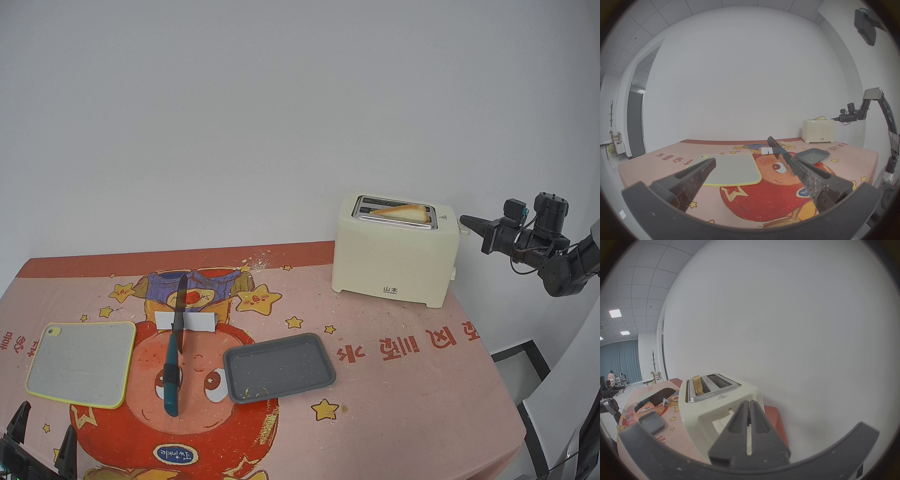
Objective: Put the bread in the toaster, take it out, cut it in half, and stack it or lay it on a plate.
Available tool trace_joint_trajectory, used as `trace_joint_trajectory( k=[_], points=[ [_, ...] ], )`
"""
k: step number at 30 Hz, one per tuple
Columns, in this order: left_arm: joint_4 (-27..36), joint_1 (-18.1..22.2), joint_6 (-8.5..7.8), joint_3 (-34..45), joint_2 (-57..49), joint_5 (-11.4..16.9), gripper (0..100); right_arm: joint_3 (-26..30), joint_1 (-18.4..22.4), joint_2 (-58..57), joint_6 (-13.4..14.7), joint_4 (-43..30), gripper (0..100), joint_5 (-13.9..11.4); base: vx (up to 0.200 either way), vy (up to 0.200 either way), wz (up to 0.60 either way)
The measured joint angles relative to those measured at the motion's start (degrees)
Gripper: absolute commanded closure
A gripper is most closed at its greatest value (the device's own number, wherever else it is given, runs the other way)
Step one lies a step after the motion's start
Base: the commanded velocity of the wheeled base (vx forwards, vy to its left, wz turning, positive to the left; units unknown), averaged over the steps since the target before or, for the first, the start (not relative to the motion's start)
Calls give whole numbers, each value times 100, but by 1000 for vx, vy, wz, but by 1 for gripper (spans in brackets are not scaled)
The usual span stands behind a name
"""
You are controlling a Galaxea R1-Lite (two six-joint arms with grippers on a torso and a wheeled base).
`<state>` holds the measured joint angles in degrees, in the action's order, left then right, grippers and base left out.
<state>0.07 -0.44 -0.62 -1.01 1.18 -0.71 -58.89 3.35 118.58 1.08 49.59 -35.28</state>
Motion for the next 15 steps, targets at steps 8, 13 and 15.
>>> trace_joint_trajectory(
  k=[8, 13, 15],
  points=[
    [2, 0, 2, 0, 0, 0, 0, 291, 2, 17, -9, 395, 100, 0, 0, 0, 0],
    [2, 0, 2, 0, 0, -5, 0, 496, 4, 138, -9, 707, 100, 4, 0, 0, 0],
    [2, 0, 0, 0, 0, -2, 0, 558, 2, 195, -11, 778, 100, 2, 0, 0, 0]
  ],
)
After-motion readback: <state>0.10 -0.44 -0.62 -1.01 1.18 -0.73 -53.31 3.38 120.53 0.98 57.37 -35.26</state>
